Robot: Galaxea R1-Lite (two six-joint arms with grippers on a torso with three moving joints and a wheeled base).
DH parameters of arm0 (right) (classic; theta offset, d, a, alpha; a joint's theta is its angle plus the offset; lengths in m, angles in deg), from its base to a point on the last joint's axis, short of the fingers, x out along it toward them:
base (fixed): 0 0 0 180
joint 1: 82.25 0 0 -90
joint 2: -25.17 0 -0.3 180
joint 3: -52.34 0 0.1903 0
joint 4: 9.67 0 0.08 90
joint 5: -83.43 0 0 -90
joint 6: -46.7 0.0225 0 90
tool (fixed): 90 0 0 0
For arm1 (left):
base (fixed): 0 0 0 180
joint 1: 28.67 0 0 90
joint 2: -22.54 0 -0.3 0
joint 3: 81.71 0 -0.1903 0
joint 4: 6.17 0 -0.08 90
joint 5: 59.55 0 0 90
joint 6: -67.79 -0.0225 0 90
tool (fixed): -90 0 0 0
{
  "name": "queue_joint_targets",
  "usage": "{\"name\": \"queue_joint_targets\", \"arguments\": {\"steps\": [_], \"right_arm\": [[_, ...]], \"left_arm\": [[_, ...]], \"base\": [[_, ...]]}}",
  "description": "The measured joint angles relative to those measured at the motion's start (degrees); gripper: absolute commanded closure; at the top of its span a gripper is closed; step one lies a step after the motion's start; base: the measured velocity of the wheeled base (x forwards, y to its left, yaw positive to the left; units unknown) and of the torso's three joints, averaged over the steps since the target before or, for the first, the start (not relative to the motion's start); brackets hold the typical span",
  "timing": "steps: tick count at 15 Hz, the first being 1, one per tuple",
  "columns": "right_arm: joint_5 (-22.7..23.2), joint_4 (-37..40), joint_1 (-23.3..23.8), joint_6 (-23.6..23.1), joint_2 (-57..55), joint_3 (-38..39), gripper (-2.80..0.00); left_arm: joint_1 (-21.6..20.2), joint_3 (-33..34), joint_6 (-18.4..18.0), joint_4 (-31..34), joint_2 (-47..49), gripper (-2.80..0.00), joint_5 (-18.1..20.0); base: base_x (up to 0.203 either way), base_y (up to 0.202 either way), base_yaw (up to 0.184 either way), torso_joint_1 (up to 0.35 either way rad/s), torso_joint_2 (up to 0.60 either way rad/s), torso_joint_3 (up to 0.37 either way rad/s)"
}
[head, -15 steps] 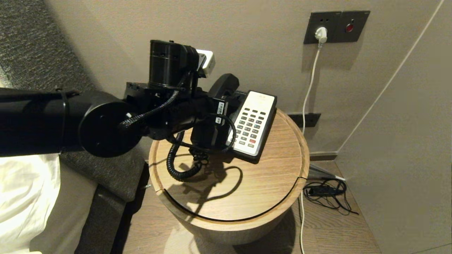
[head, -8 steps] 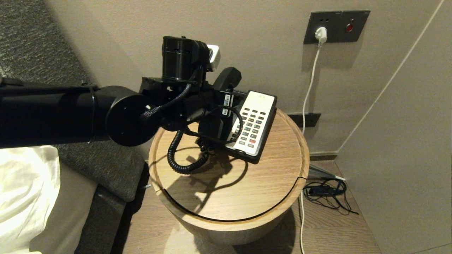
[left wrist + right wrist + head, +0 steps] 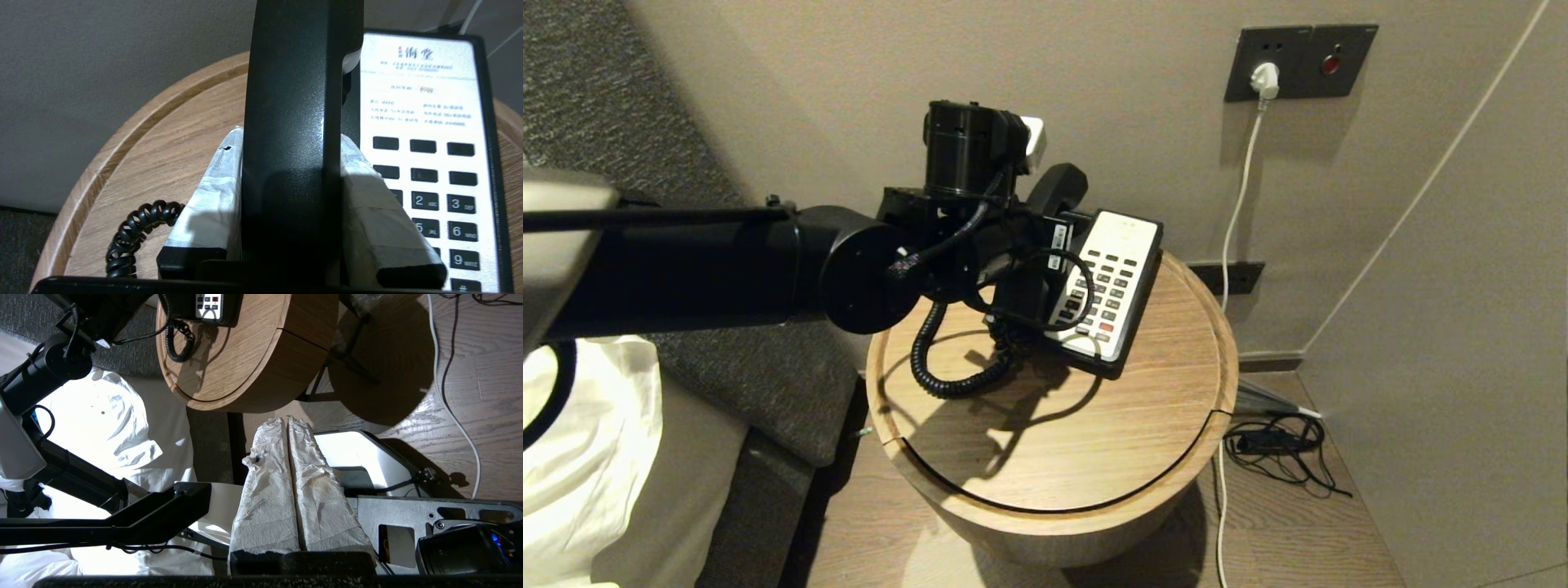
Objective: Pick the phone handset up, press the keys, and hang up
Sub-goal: Put the handset back
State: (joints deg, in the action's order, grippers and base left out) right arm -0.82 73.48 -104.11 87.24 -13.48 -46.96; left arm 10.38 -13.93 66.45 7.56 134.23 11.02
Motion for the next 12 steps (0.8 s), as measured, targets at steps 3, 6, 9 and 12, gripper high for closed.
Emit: {"name": "queue_joint_targets", "arguments": {"steps": [3,6,9,12], "right_arm": [[0.8,0.0,0.0,0.0,0.1,0.5,0.0],[0.9,0.0,0.0,0.0,0.2,0.7,0.0],[1.1,-0.1,0.0,0.0,0.2,1.1,0.0],[1.2,-0.5,0.0,0.0,0.3,1.9,0.0]], "left_arm": [[-0.2,-0.2,0.0,0.3,0.7,0.0,0.0],[-0.6,0.0,-0.1,0.4,1.3,0.0,-0.1],[-0.8,-0.1,-0.1,0.5,2.1,0.0,-0.8],[-1.0,-0.4,-0.1,0.5,2.9,0.0,-0.9]], "base": [[0.0,0.0,0.0,0.0,0.0,0.0],[0.0,0.0,0.0,0.0,0.0,0.0],[0.0,0.0,0.0,0.0,0.0,0.0],[0.0,0.0,0.0,0.0,0.0,0.0]]}}
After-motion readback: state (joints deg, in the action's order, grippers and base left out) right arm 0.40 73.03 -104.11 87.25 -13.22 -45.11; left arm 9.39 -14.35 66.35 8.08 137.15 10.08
